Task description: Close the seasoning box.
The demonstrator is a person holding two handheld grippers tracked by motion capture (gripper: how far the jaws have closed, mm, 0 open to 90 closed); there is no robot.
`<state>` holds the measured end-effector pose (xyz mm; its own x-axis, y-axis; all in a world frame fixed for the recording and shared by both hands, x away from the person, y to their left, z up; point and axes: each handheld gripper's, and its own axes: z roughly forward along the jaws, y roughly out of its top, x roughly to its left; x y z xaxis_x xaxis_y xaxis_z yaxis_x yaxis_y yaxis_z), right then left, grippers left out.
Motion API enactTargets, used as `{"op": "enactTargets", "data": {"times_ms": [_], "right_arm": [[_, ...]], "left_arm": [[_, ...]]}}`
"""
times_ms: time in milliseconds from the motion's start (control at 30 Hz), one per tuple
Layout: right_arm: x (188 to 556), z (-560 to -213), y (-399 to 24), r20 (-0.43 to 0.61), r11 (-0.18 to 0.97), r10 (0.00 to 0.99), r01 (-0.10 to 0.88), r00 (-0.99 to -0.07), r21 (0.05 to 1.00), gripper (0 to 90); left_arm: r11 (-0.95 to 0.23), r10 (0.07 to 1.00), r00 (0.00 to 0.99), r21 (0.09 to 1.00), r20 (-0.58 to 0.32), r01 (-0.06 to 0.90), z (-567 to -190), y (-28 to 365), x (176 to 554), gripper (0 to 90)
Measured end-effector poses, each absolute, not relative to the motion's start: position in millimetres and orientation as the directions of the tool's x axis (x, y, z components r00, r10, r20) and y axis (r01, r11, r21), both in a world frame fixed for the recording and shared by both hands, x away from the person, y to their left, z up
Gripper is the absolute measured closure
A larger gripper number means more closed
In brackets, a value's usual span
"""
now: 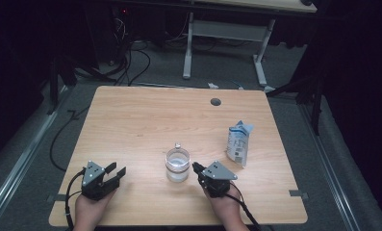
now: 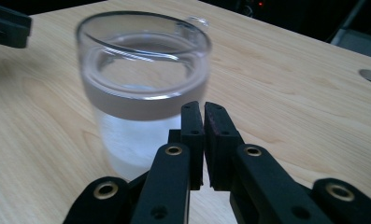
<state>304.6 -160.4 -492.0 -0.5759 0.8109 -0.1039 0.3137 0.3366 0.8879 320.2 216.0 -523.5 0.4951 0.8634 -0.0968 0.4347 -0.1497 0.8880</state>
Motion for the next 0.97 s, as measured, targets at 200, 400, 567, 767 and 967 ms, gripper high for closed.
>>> {"op": "enactTargets", "data": {"times_ms": [200, 400, 567, 767, 967], "right_arm": [[307, -498, -201, -0.087, 0.303, 0.857, 0.361, -0.508, 0.882, 85.3], [303, -505, -252, -0.060, 0.245, 0.906, 0.405, -0.418, 0.881, 82.9], [295, -512, -279, -0.021, 0.188, 0.927, 0.417, -0.373, 0.889, 77.8], [295, -513, -281, -0.014, 0.182, 0.927, 0.417, -0.374, 0.890, 76.0], [296, -514, -277, -0.017, 0.195, 0.921, 0.423, -0.389, 0.885, 69.3]], "left_arm": [[-0.151, 0.862, 0.497, 0.884, -0.100, 0.441, -525, 216, 321, 54.3], [-0.157, 0.865, 0.494, 0.885, -0.091, 0.439, -524, 215, 318, 54.2], [-0.170, 0.867, 0.493, 0.887, -0.073, 0.429, -522, 211, 316, 53.3], [-0.170, 0.867, 0.493, 0.886, -0.074, 0.432, -522, 211, 317, 52.9], [-0.176, 0.861, 0.503, 0.883, -0.075, 0.434, -522, 211, 317, 52.2]]}}
